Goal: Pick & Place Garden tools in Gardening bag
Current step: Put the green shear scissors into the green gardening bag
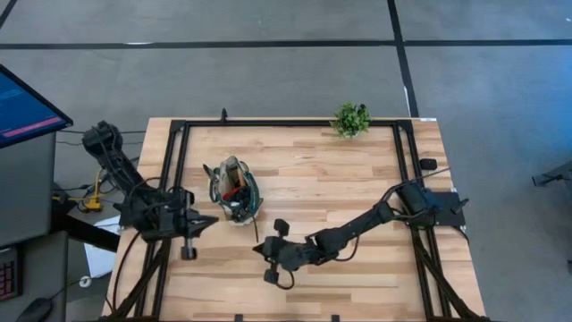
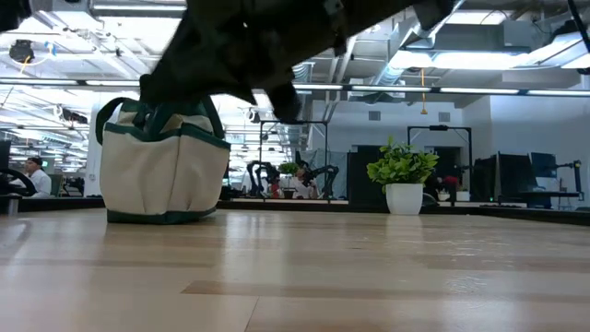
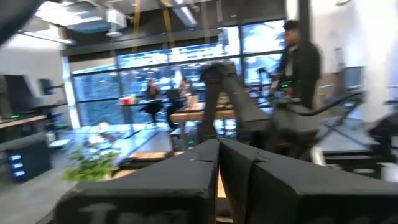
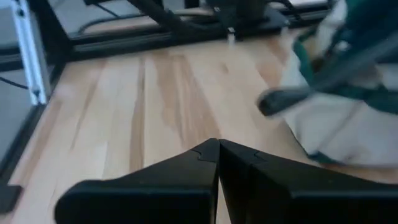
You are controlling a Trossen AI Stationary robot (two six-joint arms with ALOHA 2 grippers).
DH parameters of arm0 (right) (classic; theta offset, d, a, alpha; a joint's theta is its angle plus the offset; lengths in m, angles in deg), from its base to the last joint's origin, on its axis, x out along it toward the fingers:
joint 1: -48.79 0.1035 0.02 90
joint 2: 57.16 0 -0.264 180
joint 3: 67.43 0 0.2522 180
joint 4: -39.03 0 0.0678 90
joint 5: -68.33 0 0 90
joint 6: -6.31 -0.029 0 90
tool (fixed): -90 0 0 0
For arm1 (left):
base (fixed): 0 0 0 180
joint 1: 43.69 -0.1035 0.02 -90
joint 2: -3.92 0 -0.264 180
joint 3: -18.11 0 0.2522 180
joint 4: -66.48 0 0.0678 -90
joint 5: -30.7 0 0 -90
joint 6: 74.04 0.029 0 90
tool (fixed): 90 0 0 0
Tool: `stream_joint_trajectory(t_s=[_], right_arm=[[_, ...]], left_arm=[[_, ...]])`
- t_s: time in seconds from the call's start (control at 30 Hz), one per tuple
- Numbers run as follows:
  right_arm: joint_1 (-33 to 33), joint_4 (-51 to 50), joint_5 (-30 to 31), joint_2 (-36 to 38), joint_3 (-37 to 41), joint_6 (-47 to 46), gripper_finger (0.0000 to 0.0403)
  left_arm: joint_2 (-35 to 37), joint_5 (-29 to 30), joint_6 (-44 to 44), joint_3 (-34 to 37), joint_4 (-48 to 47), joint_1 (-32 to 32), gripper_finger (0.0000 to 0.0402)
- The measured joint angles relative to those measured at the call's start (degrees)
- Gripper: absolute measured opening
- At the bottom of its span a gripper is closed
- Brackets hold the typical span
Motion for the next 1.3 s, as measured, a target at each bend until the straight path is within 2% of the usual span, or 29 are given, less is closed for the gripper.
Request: stream_joint_trajectory(t_s=[0.1,0.27,0.33,0.43,0.57,0.63,0.87,1.07,1.3], right_arm=[[0.5,-2.2,3.3,0.9,0.0,-1.5,0.0],[2.0,-0.2,21.6,1.2,0.0,-0.7,0.0],[1.9,-0.2,25.8,1.1,0.0,-0.6,0.0],[1.3,0.3,24.3,0.9,0.0,-0.8,0.0],[-0.7,1.1,13.7,0.8,0.0,-0.8,0.0],[-1.8,1.3,10.7,0.8,0.0,-0.8,0.0],[-4.6,5.0,10.6,0.8,0.0,1.9,0.0],[-4.3,7.7,4.5,0.8,-0.6,4.0,0.0004],[-4.5,1.9,5.1,0.8,-3.5,4.0,0.0059]], left_arm=[[0.2,0.0,0.0,0.0,0.0,3.6,0.0001],[0.2,0.0,0.0,0.0,0.0,6.4,0.0001],[0.2,0.0,0.0,0.0,0.0,6.6,0.0001],[0.2,0.0,-0.2,0.0,0.0,6.6,0.0001],[0.2,0.0,-0.2,0.0,0.0,6.6,0.0001],[0.2,-0.1,-0.2,0.0,0.0,6.6,0.0001],[0.2,-0.1,-0.2,0.0,0.0,6.6,0.0001],[0.2,-0.1,-0.2,0.0,-0.1,6.6,0.0001],[0.2,-0.1,-0.2,0.0,-0.2,6.6,0.0001]])
